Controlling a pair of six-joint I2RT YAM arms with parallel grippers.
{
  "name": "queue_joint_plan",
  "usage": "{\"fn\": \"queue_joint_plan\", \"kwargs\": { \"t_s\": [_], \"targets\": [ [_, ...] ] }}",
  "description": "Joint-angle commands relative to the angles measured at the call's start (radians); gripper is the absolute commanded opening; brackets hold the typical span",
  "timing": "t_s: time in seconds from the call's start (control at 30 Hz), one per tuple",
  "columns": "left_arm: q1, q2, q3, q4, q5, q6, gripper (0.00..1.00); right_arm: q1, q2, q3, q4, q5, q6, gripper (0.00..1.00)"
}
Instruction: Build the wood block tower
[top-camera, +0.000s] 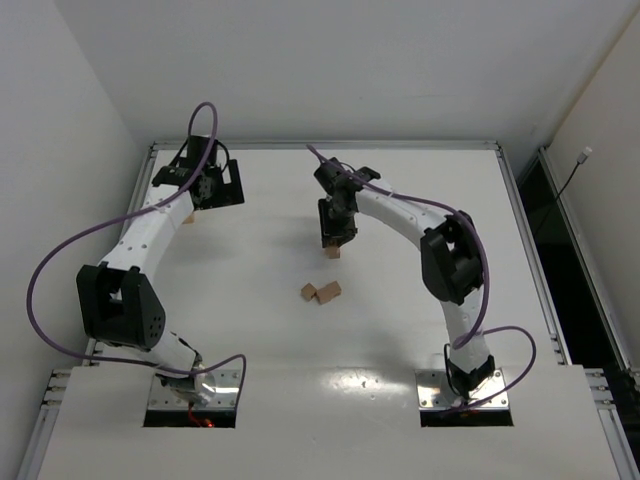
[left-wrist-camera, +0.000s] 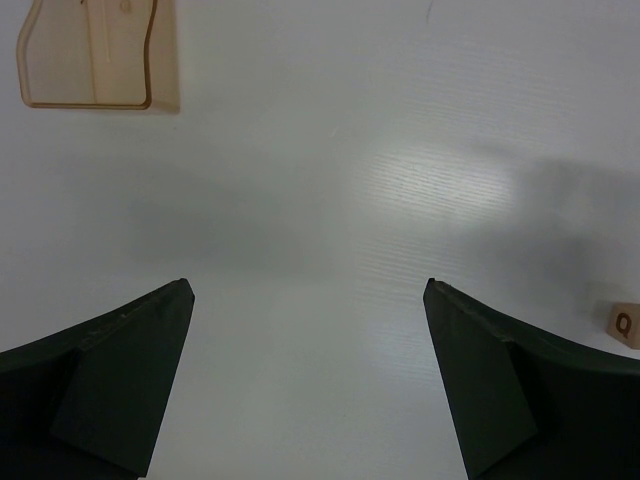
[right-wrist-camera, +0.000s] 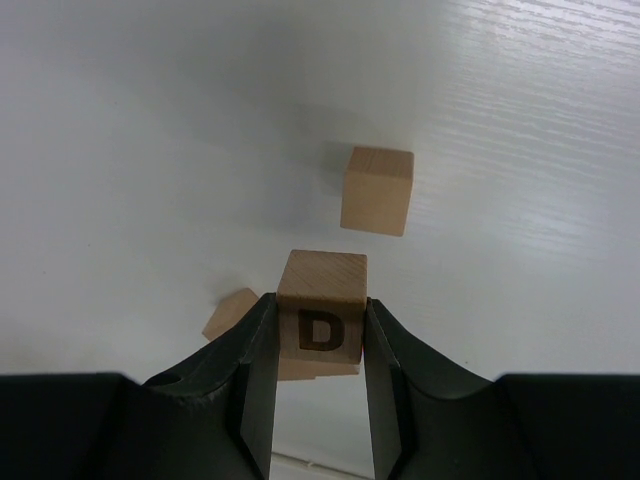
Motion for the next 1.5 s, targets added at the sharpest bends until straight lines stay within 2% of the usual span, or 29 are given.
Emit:
{"fn": "queue_joint_plan", "kwargs": {
  "t_s": [0.0, 0.4, 1.47],
  "targets": [
    [0.006, -0.007, 0.024, 0.022, 0.018, 0.006, 1.00, -0.004, 0.024, 0.049, 0.028, -0.033, 0.008, 0.00],
    [0.006, 0.012, 0.024, 0.032, 0.037, 0.006, 1.00, -0.033, 0.044, 0.072, 0.028, 0.071, -0.032, 0.00],
    [0.006, 0.070, 0.062, 0.021, 0.055, 0.006, 1.00, -0.042, 0.083, 0.072, 0.047, -0.013, -0.059, 0.01]
  ]
}}
